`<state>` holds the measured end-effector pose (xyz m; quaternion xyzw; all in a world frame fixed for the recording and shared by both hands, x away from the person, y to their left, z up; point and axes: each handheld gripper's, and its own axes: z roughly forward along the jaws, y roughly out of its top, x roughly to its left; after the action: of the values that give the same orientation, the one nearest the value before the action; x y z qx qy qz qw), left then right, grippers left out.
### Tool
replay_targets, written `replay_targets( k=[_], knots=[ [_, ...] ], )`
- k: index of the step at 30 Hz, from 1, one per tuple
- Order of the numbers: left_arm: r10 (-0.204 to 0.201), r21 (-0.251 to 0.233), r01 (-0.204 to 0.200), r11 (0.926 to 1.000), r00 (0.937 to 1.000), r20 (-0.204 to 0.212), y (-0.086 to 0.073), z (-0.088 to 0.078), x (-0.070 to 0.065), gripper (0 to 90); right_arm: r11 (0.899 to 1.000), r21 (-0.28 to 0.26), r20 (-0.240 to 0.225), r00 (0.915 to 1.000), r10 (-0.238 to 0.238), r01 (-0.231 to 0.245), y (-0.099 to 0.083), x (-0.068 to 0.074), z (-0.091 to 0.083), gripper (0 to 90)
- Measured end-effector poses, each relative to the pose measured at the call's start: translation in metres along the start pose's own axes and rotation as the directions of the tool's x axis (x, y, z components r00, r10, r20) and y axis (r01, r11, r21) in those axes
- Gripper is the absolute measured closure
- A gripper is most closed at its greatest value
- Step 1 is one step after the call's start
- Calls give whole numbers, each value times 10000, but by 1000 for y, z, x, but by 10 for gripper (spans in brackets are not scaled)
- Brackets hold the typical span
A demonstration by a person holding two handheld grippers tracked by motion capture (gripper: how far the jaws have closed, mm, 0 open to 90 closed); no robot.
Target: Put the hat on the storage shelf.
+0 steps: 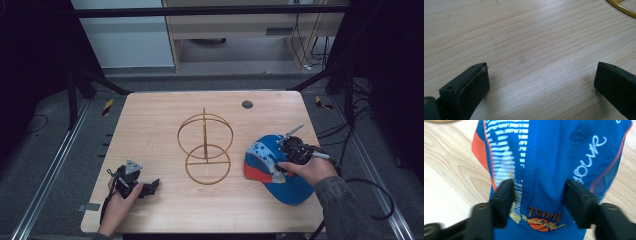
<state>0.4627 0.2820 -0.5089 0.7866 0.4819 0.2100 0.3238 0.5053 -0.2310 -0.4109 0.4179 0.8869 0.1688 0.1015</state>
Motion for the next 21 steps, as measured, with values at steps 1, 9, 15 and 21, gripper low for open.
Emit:
replay_targets(
  k=[1,9,15,21],
  knots=[
    [2,-2,-2,10000,10000,4,0,0,0,0,10000,12,-60,10000,1,-1,0,0,0,554],
    [67,0,-67,10000,10000,46,0,0,-1,0,9995,-163,-157,9995,-291,289,-3,0,-1,854],
    [82,5,-82,10000,9999,64,0,0,-1,0,9986,-478,-435,9987,-258,237,-6,-6,-18,892],
    [87,8,-87,10000,9999,71,0,0,-1,0,9961,-803,-574,9975,-414,367,-3,-8,-44,894]
  ],
)
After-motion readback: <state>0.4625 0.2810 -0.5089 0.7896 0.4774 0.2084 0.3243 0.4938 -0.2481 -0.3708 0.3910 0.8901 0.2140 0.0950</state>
